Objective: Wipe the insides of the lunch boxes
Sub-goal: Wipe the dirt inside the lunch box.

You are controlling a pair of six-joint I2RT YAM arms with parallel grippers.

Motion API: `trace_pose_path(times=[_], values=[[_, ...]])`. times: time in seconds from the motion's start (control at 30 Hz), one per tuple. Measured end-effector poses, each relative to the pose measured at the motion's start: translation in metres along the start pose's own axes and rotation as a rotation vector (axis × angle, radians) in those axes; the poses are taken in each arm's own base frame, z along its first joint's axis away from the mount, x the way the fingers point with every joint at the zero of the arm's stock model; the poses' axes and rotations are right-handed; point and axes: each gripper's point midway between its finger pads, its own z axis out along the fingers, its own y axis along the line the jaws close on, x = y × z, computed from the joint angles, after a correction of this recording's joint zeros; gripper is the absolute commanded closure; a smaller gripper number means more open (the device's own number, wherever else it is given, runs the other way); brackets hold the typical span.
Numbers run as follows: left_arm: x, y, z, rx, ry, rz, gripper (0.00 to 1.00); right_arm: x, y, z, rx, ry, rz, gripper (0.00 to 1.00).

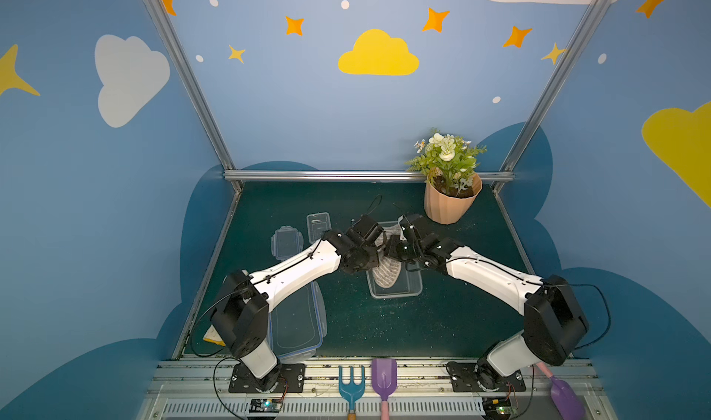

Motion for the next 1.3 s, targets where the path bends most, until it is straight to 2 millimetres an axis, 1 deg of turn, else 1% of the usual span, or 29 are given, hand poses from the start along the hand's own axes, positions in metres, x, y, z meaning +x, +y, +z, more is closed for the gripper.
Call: trace_pose_path(times=[0.03, 0.07, 0.13, 0.2, 0.3, 0.4, 0.47, 0.5, 0.57, 0.67, 0.77, 0.9, 0.97, 1.07, 1.2, 1.3], values=[[-0.005, -0.010, 0.000, 0.050, -0.006, -0.012, 0.95, 0.008, 0.009, 0.002, -0.032, 0.016, -0.006, 1.00], [-0.007, -0.013, -0.003, 0.069, -0.008, -0.024, 0.96, 0.013, 0.013, 0.003, -0.036, 0.018, -0.012, 1.00], [-0.010, -0.014, -0.006, 0.092, 0.001, -0.049, 0.96, 0.014, 0.016, 0.002, -0.049, 0.017, -0.005, 1.00], [-0.014, -0.013, -0.006, 0.105, 0.006, -0.071, 0.96, 0.014, 0.017, 0.001, -0.051, 0.016, -0.002, 1.00], [-0.022, -0.009, -0.007, 0.105, -0.003, -0.092, 0.95, 0.023, 0.020, -0.001, -0.054, 0.043, -0.011, 1.00], [-0.037, -0.003, -0.012, 0.090, -0.039, -0.098, 0.95, 0.041, 0.024, -0.010, -0.065, 0.094, -0.027, 1.00], [-0.048, -0.002, -0.018, 0.087, -0.068, -0.082, 0.95, 0.051, 0.025, -0.017, -0.067, 0.128, -0.041, 1.00], [-0.052, -0.003, -0.021, 0.082, -0.081, -0.064, 0.96, 0.055, 0.026, -0.020, -0.067, 0.141, -0.049, 1.00], [-0.054, -0.009, -0.027, 0.070, -0.089, -0.016, 0.96, 0.059, 0.023, -0.028, -0.050, 0.154, -0.065, 1.00], [-0.055, -0.016, -0.031, 0.047, -0.090, 0.044, 0.95, 0.059, 0.009, -0.038, 0.020, 0.153, -0.077, 1.00], [-0.049, -0.020, -0.031, 0.021, -0.093, 0.099, 0.95, 0.051, -0.016, -0.047, 0.143, 0.133, -0.074, 1.00], [-0.029, -0.039, -0.027, 0.014, -0.107, 0.180, 0.96, 0.038, -0.051, -0.059, 0.296, 0.122, -0.054, 1.00], [-0.021, -0.049, -0.026, 0.026, -0.117, 0.205, 0.96, 0.026, -0.066, -0.064, 0.363, 0.107, -0.035, 1.00], [-0.002, -0.053, -0.018, 0.023, -0.100, 0.234, 0.96, 0.004, -0.089, -0.068, 0.468, 0.079, -0.009, 1.00], [0.030, -0.050, -0.005, 0.016, -0.034, 0.248, 0.96, -0.024, -0.095, -0.065, 0.528, 0.034, -0.010, 1.00], [0.035, -0.055, -0.001, 0.046, -0.025, 0.213, 0.95, -0.032, -0.091, -0.061, 0.517, 0.021, -0.013, 1.00]])
